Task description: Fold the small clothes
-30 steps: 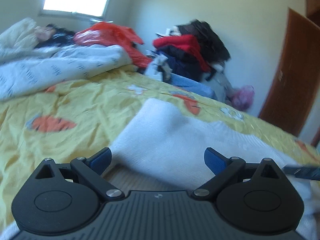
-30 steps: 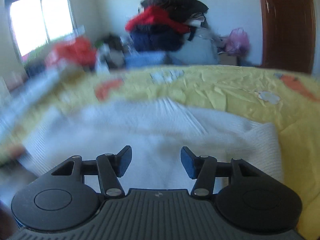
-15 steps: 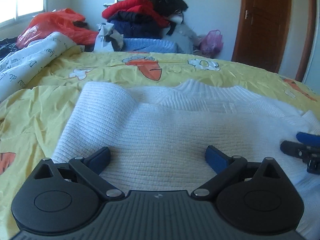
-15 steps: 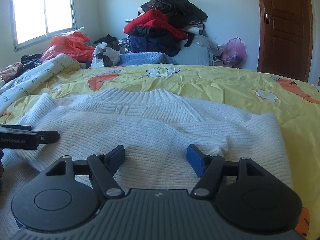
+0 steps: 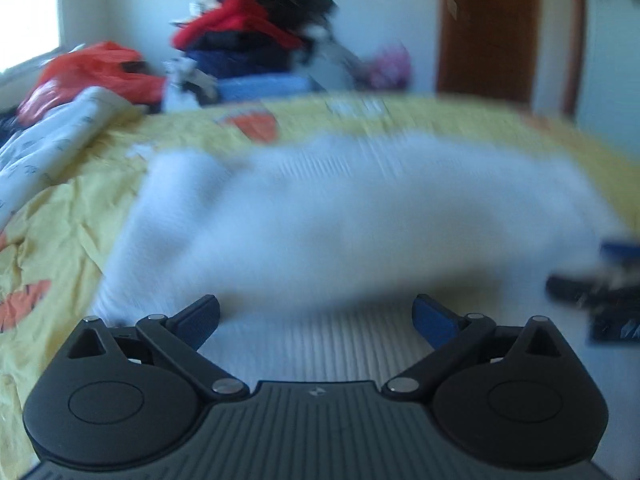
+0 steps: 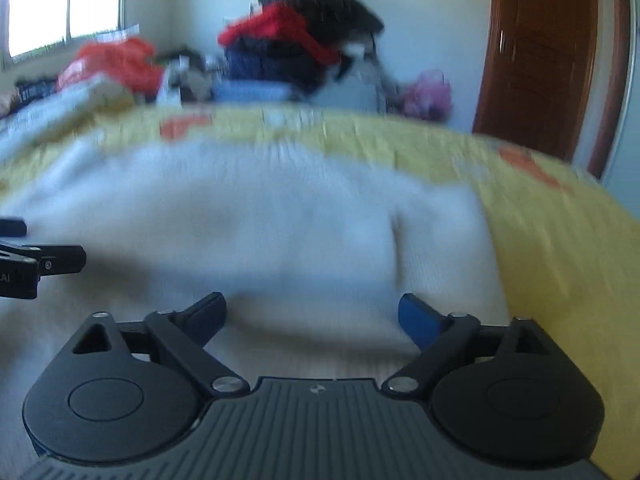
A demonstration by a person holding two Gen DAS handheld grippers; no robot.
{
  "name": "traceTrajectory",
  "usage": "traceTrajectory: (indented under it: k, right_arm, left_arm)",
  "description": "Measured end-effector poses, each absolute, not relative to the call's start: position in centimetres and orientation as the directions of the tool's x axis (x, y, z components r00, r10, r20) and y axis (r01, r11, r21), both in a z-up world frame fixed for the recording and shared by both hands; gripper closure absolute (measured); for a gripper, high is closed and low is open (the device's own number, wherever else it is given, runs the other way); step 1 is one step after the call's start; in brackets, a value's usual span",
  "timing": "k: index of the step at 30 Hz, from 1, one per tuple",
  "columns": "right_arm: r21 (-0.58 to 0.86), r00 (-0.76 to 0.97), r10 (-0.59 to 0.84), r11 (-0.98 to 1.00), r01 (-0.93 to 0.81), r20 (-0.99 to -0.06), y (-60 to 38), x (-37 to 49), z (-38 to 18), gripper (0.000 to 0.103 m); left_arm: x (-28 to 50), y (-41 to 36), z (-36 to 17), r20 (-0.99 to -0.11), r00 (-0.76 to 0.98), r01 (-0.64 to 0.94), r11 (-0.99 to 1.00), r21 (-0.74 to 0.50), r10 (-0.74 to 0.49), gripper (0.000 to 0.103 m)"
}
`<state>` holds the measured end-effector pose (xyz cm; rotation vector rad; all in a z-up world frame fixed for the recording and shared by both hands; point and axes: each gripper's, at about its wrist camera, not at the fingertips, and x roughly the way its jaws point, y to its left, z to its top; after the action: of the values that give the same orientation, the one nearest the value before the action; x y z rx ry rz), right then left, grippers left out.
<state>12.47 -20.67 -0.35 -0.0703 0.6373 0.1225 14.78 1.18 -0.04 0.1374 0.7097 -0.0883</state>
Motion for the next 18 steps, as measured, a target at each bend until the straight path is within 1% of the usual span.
traceTrajectory:
  k: [1,2,3,4,5,6,11,18]
  right_arm:
    - [-0.048,0.803,0.077,0.990,-0.130,-0.591,-20.7,11.6,-0.3,0.010]
    - [-0.058,0.798,0.060,0.991,-0.118,-0.599,-20.8,10.9,-0.2,0.002]
    - [-0.042,0.772,0.045,0.995,-0.093,-0.634,-21.0,10.6,-0.4,0.002]
    - [0.010,0.761,0.055,0.998,-0.064,-0.646,-21.6,10.0,-0.6,0.002]
    - [0.040,0.768,0.065,0.998,-0.051,-0.638,-22.1,9.2,-0.6,0.002]
    - [0.046,0.764,0.067,0.998,-0.049,-0.642,-22.3,8.6,-0.6,0.002]
    - [0.030,0.765,0.054,0.998,-0.046,-0.641,-22.0,6.3,-0.9,0.002]
    - [0.026,0.766,0.061,0.998,-0.058,-0.640,-22.0,4.2,-0.8,0.001]
  left_arm:
    - [14.4,1.4,-0.2,-0.640,0.767,0.120,0.989,0.082,-0.040,0.000]
    - [14.5,1.8,0.0,-0.647,0.761,0.114,0.992,0.052,-0.053,0.000]
    - [14.8,2.3,-0.2,-0.664,0.746,0.101,0.995,0.027,-0.057,0.000]
    - [14.8,2.5,-0.2,-0.661,0.748,0.099,0.995,0.012,-0.066,0.000]
    - [14.9,2.5,-0.2,-0.663,0.746,0.104,0.994,0.014,-0.068,0.000]
    - [14.9,2.4,-0.2,-0.663,0.745,0.105,0.994,0.021,-0.065,0.000]
    - [14.3,2.1,-0.2,-0.672,0.739,0.089,0.996,0.030,-0.046,0.000]
    - [8.6,2.5,-0.1,-0.668,0.744,0.072,0.997,0.027,-0.035,0.000]
